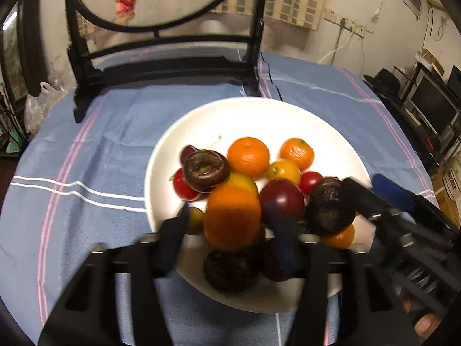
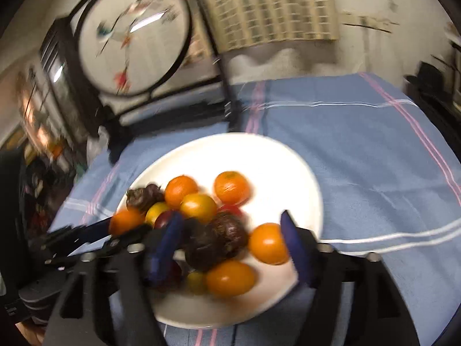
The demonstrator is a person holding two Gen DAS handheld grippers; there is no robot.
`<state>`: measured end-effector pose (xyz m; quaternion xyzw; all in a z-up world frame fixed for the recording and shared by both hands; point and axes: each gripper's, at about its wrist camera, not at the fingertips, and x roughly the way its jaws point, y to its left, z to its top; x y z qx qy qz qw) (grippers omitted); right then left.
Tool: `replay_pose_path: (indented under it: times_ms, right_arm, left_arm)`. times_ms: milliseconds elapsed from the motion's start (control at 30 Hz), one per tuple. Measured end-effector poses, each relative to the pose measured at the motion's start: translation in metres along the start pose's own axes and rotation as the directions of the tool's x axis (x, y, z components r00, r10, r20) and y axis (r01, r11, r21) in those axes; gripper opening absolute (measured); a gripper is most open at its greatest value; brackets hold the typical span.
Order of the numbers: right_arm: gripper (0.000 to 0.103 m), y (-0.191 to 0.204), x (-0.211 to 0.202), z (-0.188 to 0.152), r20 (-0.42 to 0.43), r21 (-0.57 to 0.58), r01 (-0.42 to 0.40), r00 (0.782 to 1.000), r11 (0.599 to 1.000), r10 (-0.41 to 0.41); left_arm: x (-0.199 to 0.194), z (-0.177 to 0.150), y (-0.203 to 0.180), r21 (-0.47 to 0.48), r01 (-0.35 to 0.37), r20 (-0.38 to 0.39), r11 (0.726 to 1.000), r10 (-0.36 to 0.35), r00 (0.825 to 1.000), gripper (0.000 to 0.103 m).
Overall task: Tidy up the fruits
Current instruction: 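Carry both fruits over the white plate and open both tools to release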
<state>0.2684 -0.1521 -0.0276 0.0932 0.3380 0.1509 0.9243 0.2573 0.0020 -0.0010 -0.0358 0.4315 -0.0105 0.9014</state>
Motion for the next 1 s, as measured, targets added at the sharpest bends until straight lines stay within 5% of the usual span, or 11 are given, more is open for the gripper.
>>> replay_pose_path:
  times_ms: [67, 233, 700, 1000]
  right_arm:
    - [0.074, -0.008, -0.008, -0.001, -0.018, 0.012, -0.016, 1.000, 1.000, 0.017]
    - [0.096, -0.016, -0.027, -0.018, -0.042, 0.030, 0.006, 0.999, 1.000, -0.005]
    - [0.099, -0.002, -0.058, -0.093, -0.139, -0.106, 0.077, 0.986, 0.991, -0.092]
    - [0.099, 0.014, -0.055, -0.125, -0.189, -0.171, 0.105, 0.972, 0.980, -0.138]
  left_arm:
    - [-0.009, -0.002, -0.001, 0.017, -0.014, 0.029, 1.000, 0.013, 1.000, 0.085]
    - [-0.027, -0.020, -0.006, 0.056, -0.010, 0.043, 0.998, 0.008, 0.999, 0.096]
    - [-0.057, -0.077, -0.004, 0.058, 0.020, 0.015, 0.998, -0.021, 1.000, 0.096]
    - [-0.057, -0.121, 0.010, 0.026, -0.032, -0.041, 0.999, 0.033, 0.999, 0.096]
